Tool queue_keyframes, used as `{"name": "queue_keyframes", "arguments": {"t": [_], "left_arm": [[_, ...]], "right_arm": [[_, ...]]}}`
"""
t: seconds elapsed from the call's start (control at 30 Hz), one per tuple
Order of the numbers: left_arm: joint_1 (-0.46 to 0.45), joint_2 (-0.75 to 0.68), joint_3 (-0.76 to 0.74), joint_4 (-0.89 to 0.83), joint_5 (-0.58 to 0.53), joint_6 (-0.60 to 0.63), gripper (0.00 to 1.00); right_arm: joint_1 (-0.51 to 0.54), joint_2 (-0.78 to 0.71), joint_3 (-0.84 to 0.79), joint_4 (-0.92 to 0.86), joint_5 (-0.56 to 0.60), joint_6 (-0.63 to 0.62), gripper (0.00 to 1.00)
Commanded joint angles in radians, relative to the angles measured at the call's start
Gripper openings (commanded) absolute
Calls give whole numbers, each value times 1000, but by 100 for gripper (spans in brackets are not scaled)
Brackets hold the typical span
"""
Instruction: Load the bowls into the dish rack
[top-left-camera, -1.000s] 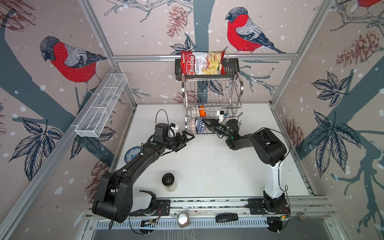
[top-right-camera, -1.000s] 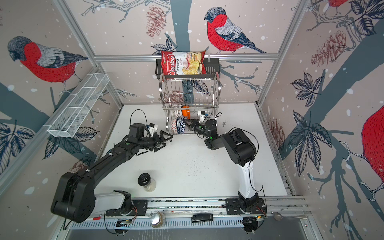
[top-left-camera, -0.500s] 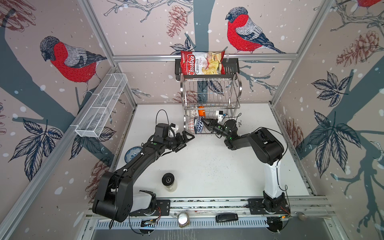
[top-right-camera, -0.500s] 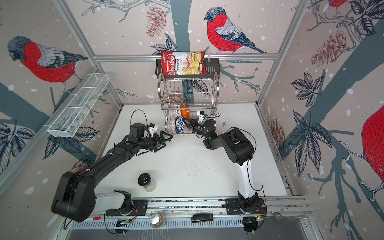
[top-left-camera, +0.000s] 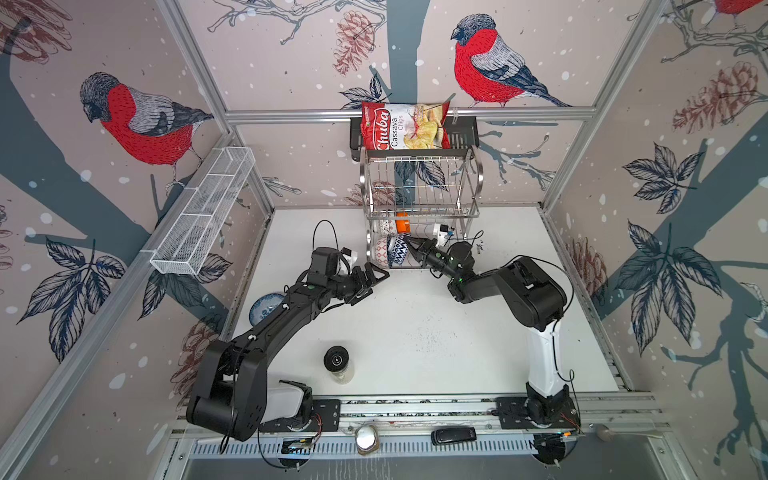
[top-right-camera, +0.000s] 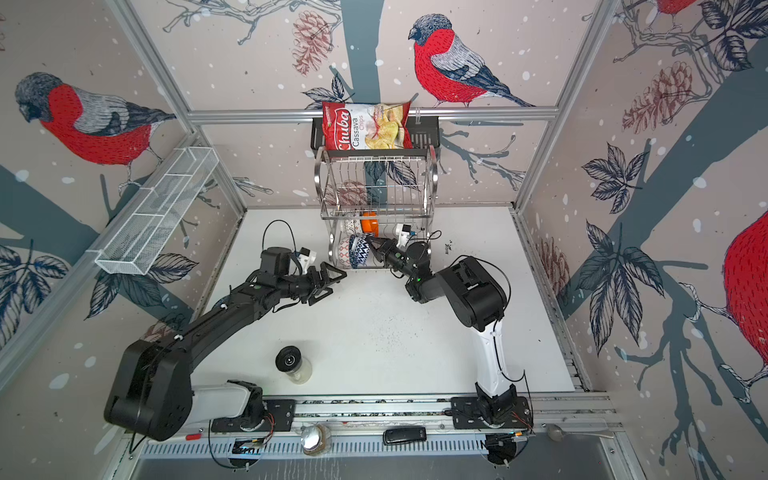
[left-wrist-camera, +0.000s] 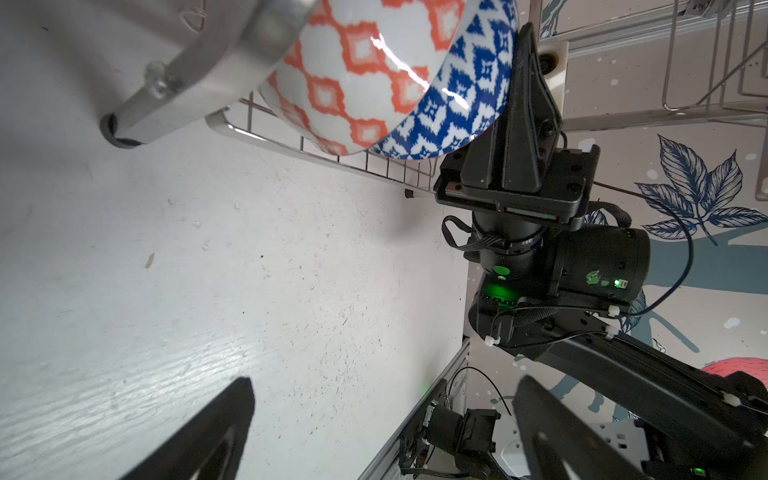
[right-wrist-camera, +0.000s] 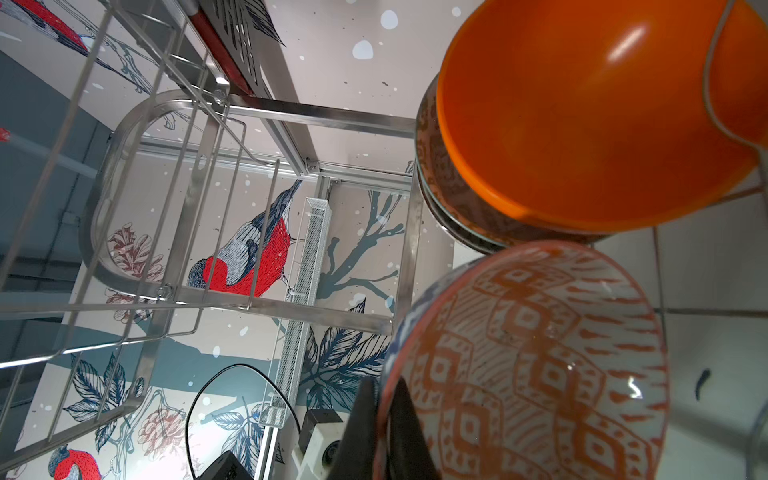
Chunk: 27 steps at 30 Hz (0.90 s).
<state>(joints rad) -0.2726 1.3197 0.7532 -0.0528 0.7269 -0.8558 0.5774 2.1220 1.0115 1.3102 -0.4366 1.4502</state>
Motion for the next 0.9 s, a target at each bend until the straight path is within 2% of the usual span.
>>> {"name": "queue_keyframes", "arguments": {"t": [0.0, 0.53, 0.87], "left_arm": [[-2, 3, 0, 30, 0, 18, 98], [-2, 1, 6, 25, 0, 17, 97], [0, 4, 7, 28, 0, 17, 98]], "right_arm": [[9, -3, 4, 8, -27, 82, 0], [2, 41, 23, 154, -66, 155, 0], [0, 30, 37, 7, -82, 90, 0]]}}
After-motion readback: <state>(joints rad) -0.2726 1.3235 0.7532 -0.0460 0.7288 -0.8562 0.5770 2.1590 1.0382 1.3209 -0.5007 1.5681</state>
